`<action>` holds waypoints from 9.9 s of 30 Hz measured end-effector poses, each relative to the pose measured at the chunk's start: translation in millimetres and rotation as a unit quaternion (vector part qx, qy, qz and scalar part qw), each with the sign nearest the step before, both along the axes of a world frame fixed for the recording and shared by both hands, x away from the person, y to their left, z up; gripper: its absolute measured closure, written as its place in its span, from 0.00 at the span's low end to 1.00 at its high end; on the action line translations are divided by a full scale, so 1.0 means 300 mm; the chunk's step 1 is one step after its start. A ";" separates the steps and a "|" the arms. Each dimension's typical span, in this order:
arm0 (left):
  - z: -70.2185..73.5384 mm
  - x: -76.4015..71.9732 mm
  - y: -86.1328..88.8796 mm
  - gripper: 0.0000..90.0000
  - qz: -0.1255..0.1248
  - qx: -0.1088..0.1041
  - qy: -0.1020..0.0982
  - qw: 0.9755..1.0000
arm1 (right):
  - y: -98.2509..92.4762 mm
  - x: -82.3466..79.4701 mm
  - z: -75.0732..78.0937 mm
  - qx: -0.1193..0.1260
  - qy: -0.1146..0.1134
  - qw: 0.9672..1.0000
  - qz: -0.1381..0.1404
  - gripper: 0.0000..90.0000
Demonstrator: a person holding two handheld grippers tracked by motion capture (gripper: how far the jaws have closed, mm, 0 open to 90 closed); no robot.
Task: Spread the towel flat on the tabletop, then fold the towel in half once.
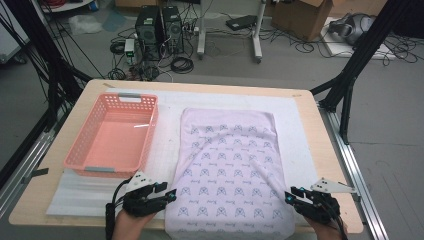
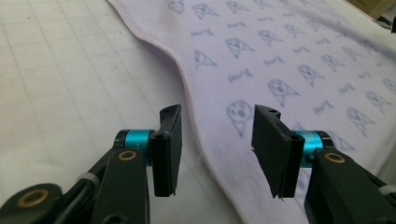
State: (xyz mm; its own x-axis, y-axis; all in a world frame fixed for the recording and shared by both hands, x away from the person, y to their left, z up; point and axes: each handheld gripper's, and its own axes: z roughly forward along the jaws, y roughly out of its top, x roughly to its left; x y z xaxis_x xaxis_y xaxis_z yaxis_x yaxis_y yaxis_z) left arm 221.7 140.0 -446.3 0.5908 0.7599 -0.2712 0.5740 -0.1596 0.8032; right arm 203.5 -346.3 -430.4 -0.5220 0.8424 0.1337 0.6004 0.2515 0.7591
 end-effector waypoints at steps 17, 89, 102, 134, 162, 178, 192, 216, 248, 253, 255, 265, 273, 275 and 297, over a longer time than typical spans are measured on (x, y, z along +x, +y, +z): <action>0.022 0.009 0.011 0.97 -0.001 0.029 0.011 1.000 | -0.008 -0.009 -0.015 -0.031 -0.004 0.999 0.029 0.99; 0.017 0.342 -0.108 0.59 0.060 0.072 -0.041 0.995 | -0.024 0.398 -0.035 -0.003 -0.011 0.998 -0.055 0.66; -0.013 0.439 -0.127 0.89 0.090 0.109 -0.028 0.990 | -0.019 0.498 -0.050 -0.047 -0.003 0.997 -0.058 0.98; 0.015 0.502 -0.127 0.44 0.021 -0.022 -0.021 0.999 | 0.063 1.041 -0.032 -0.031 0.045 0.996 -0.076 0.78; 0.034 0.494 -0.113 0.46 0.038 -0.023 -0.042 0.998 | 0.019 0.952 -0.017 -0.114 -0.031 0.982 -0.147 0.94; 0.058 0.470 -0.120 0.35 -0.004 -0.036 -0.086 0.996 | -0.031 0.513 0.087 -0.017 -0.034 0.999 -0.014 0.41; 0.086 0.457 -0.112 0.23 0.004 -0.052 -0.076 0.996 | -0.001 0.464 0.032 -0.018 -0.037 0.999 0.020 0.26; 0.046 0.536 -0.120 0.29 0.041 -0.024 -0.041 0.998 | -0.012 0.521 0.018 0.019 -0.033 0.999 0.004 0.28; -0.014 0.639 -0.163 0.95 0.079 0.108 -0.030 0.991 | 0.077 0.728 -0.028 -0.076 0.026 0.995 -0.050 0.89; -0.012 0.656 -0.135 0.97 0.129 0.053 -0.008 0.990 | 0.073 0.737 -0.026 -0.072 0.024 0.996 -0.052 0.96; 0.004 0.660 -0.134 0.97 0.150 0.027 -0.023 0.988 | 0.071 0.746 -0.023 -0.079 0.019 0.995 -0.062 0.96; 0.153 0.729 -0.132 0.97 0.162 -0.022 -0.064 0.984 | 0.060 0.797 0.079 -0.058 -0.045 0.993 -0.097 0.96; 0.177 0.699 -0.112 0.97 0.118 -0.024 -0.069 0.990 | 0.037 0.760 0.145 -0.023 -0.055 0.995 -0.077 0.96; 0.193 0.683 -0.113 0.97 0.107 -0.022 -0.074 0.991 | 0.029 0.744 0.154 -0.026 -0.056 0.996 -0.069 0.96; 0.198 0.362 -0.069 0.97 0.027 -0.031 -0.093 0.995 | -0.011 0.419 0.152 0.014 -0.078 0.997 -0.019 0.95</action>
State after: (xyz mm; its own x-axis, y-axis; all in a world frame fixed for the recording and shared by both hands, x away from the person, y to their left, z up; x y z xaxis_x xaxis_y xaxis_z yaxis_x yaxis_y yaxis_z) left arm 330.2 119.4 -387.0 0.5935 0.7773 -0.2087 0.4209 -0.0788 0.9037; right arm 329.2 -349.7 -384.8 -0.5060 0.8590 0.0777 0.4831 0.2077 0.8506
